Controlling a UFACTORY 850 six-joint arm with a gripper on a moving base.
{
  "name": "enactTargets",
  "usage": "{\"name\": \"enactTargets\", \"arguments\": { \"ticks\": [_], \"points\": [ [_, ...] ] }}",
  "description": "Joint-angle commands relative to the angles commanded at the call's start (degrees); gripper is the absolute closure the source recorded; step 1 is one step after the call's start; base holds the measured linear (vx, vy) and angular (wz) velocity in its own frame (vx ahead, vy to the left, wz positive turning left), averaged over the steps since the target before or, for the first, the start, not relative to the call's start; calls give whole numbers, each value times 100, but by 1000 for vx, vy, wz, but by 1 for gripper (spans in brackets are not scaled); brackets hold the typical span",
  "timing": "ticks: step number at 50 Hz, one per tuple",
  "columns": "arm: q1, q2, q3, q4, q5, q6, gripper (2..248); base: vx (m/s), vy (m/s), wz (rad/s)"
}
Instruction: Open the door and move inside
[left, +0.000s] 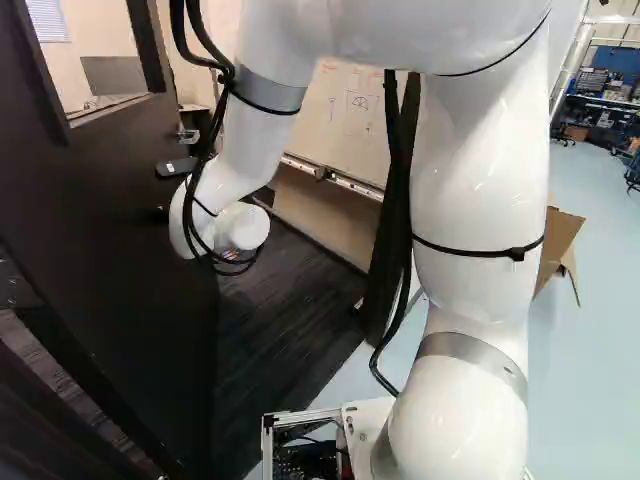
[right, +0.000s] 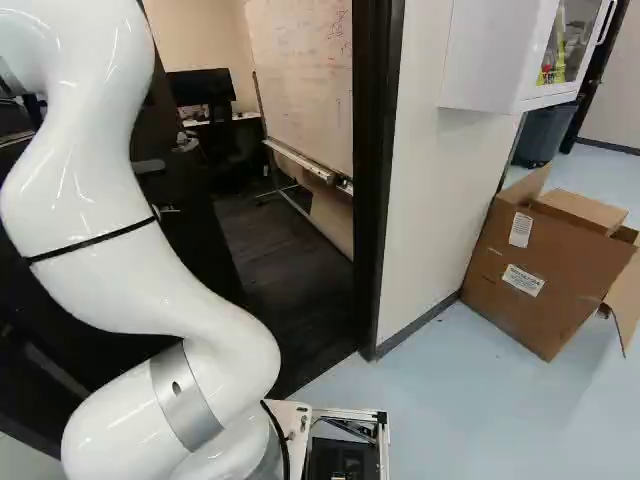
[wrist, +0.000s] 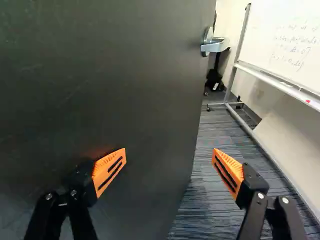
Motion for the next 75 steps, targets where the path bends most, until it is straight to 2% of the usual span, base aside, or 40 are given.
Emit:
{"name": "enactTargets", "arguments": {
  "ticks": [53, 75],
  "points": [
    [554, -313, -380, -688, 0, 0, 3, 0, 0, 0],
    [716, -466, -568, -875, 0, 0, 3, 0, 0, 0]
  ]
}}
